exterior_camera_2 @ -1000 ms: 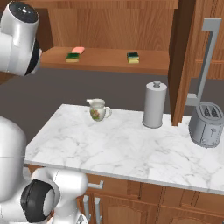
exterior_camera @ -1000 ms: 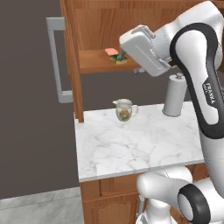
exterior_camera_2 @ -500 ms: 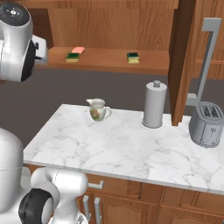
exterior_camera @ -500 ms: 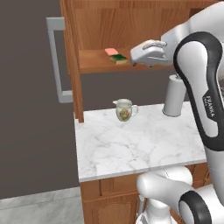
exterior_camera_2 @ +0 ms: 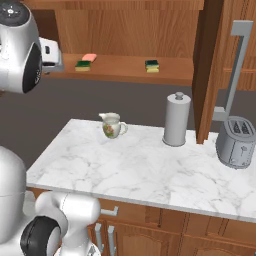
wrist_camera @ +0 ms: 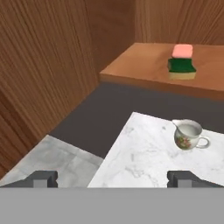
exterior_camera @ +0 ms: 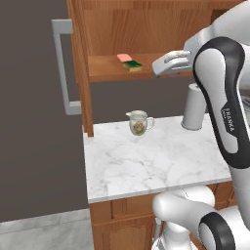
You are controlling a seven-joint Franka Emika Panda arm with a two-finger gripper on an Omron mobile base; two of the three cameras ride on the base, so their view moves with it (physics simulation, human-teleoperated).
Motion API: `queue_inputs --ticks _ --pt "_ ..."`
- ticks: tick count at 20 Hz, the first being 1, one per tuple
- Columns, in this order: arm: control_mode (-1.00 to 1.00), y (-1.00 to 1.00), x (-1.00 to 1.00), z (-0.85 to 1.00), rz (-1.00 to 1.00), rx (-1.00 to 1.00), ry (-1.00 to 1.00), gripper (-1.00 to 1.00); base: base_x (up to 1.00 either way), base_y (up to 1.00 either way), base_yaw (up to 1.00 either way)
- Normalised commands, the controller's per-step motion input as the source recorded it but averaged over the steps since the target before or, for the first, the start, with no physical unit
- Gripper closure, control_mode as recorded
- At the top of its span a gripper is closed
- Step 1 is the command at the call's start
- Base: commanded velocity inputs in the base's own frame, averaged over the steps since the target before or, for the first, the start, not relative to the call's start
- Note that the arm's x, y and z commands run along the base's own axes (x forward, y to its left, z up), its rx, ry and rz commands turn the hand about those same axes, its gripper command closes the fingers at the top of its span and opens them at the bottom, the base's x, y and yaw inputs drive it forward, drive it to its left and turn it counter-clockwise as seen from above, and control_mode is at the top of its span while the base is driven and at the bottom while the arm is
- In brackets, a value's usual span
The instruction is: Pick the sponge and sponge from the cabinet and place them on the counter.
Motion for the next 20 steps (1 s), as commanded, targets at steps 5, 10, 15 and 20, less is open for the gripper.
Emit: queue_inputs --ticks 5,10,15,20 --pt "-1.0 -0.08 0.17 0.14 -0.08 0.0 0.19 -1.0 0.0 0.0 0.0" --pt "-1.0 -0.02 0.11 0.0 -0.02 -0.06 -0.06 -1.0 0.0 0.0 0.0" --pt "-1.0 -0.04 0.0 -0.18 0.0 -0.09 -0.26 -1.0 0.0 0.0 0.0" --pt "-1.0 -0.15 0.02 -0.29 0.0 -0.09 -0.19 -1.0 0.0 0.0 0.0"
